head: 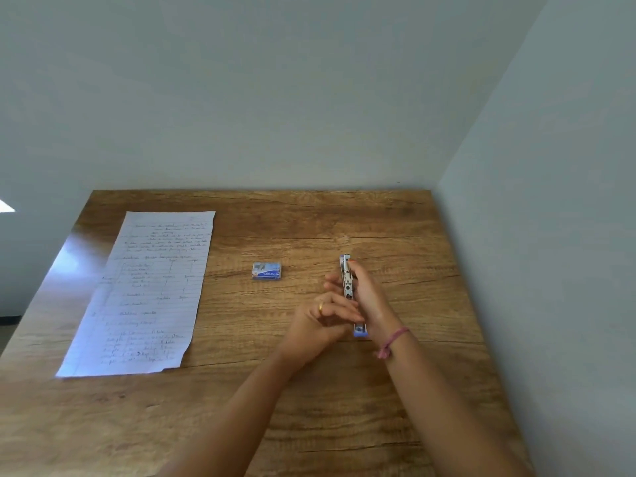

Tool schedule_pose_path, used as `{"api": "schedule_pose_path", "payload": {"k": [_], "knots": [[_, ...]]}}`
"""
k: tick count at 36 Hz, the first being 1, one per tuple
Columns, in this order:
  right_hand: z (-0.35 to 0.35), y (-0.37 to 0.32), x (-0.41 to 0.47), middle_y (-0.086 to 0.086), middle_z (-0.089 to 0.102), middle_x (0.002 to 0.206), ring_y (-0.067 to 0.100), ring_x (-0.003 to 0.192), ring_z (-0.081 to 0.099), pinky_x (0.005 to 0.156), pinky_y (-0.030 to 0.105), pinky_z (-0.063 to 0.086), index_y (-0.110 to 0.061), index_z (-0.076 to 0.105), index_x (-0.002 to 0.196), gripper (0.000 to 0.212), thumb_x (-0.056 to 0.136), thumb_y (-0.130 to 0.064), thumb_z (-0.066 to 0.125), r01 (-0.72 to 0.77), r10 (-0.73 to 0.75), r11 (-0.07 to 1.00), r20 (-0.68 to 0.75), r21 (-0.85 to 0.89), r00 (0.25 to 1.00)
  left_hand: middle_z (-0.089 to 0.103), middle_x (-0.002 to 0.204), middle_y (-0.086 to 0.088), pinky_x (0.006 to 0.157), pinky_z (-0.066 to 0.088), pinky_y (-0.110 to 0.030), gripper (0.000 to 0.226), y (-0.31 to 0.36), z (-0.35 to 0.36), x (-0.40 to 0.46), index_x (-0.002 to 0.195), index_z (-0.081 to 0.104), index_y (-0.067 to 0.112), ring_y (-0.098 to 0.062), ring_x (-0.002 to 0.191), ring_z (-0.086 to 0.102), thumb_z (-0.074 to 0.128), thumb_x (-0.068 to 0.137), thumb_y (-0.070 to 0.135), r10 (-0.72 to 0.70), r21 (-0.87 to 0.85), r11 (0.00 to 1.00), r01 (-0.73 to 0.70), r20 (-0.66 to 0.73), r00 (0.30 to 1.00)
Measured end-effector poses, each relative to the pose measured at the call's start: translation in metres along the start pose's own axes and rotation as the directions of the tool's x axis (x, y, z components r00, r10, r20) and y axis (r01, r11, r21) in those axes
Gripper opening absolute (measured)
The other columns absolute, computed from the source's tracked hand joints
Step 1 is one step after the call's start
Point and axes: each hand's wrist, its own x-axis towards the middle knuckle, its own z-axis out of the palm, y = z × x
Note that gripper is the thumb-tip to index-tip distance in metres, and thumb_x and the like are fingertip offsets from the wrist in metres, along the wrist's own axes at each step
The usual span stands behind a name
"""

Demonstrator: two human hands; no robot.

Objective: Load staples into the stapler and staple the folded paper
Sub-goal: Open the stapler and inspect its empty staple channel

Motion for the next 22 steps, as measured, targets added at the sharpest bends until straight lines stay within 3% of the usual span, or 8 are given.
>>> {"api": "schedule_pose_path", "payload": {"k": [2,5,8,12,14,16,19,22], "knots": [[0.003,-0.001,0.001,0.007,0.069,0.065,0.014,0.054,0.064,0.052,0.025,0.053,-0.008,0.068,0.074,0.042,0.098,-0.036,0.048,0.032,-0.032,0.999,-0.002,-0.023,0.999,0.071,0.095,0.006,0.093,0.049,-0.03,0.027,0.003,-0.001,-0.002,0.088,0.076,0.004,-0.014,0.103,0.063,0.064,0.077,-0.018,0.007,0.081,0.997,-0.011,0.05,0.999],[0.006,0.0,0.003,0.004,0.058,0.059,0.013,0.047,0.054,0.046,0.023,0.045,-0.009,0.064,0.075,0.04,0.098,-0.037,0.045,0.062,-0.063,0.996,-0.018,-0.061,0.998,0.072,0.099,0.008,0.096,0.047,-0.031,0.035,0.006,-0.007,-0.005,0.09,0.075,0.008,-0.016,0.105,0.063,0.056,0.078,-0.019,0.038,0.101,0.994,-0.047,0.086,0.996],[0.009,0.001,0.004,0.0,0.055,0.056,0.012,0.046,0.052,0.046,0.023,0.044,-0.011,0.066,0.094,0.038,0.098,-0.039,0.041,0.066,-0.065,0.997,0.018,-0.048,0.998,0.071,0.098,-0.007,0.094,0.049,-0.041,0.03,0.011,-0.009,-0.009,0.085,0.078,0.01,-0.026,0.103,0.062,0.055,0.08,-0.009,-0.09,-0.151,0.986,0.073,-0.104,0.991],[0.012,0.0,0.005,-0.004,0.06,0.06,0.01,0.051,0.058,0.047,0.023,0.048,-0.02,0.071,0.1,0.039,0.098,-0.042,0.038,0.126,-0.121,0.988,0.068,-0.084,0.99,0.07,0.092,-0.009,0.079,0.056,-0.03,0.018,0.013,-0.01,-0.005,0.093,0.067,0.008,-0.018,0.085,0.066,0.052,0.092,-0.002,-0.398,-0.459,0.855,0.242,-0.281,0.874],[0.014,-0.001,0.005,-0.002,0.063,0.063,0.012,0.057,0.061,0.053,0.025,0.051,-0.015,0.069,0.104,0.04,0.098,-0.042,0.039,0.15,-0.143,0.986,0.081,-0.078,0.986,0.066,0.087,-0.01,0.076,0.056,-0.03,0.01,0.014,-0.01,-0.001,0.101,0.06,0.005,-0.018,0.078,0.065,0.055,0.094,0.01,-0.521,-0.48,0.797,0.366,-0.242,0.818],[0.017,-0.002,0.005,0.001,0.066,0.068,0.014,0.063,0.063,0.059,0.027,0.052,-0.014,0.069,0.106,0.042,0.094,-0.045,0.043,0.161,-0.152,0.982,0.095,-0.094,0.984,0.066,0.087,-0.011,0.078,0.057,-0.031,0.027,0.013,-0.009,0.003,0.109,0.059,0.002,-0.019,0.079,0.066,0.058,0.094,0.024,-0.575,-0.463,0.767,0.444,-0.188,0.796],[0.02,-0.002,0.005,0.004,0.072,0.08,0.013,0.068,0.066,0.06,0.028,0.051,-0.017,0.071,0.101,0.045,0.084,-0.052,0.049,0.172,-0.158,0.971,0.095,-0.164,0.983,0.068,0.096,-0.012,0.081,0.058,-0.031,0.039,0.011,-0.006,0.01,0.115,0.06,0.0,-0.019,0.084,0.067,0.056,0.094,0.033,-0.573,-0.462,0.76,0.457,-0.145,0.807],[0.021,-0.003,0.006,0.008,0.075,0.091,0.014,0.073,0.068,0.069,0.032,0.051,-0.015,0.069,0.104,0.044,0.087,-0.051,0.049,0.176,-0.161,0.969,0.096,-0.172,0.982,0.068,0.098,-0.012,0.085,0.055,-0.033,0.031,0.009,-0.007,0.017,0.109,0.062,0.003,-0.018,0.087,0.066,0.055,0.096,0.029,-0.583,-0.559,0.712,0.425,-0.131,0.802]]}}
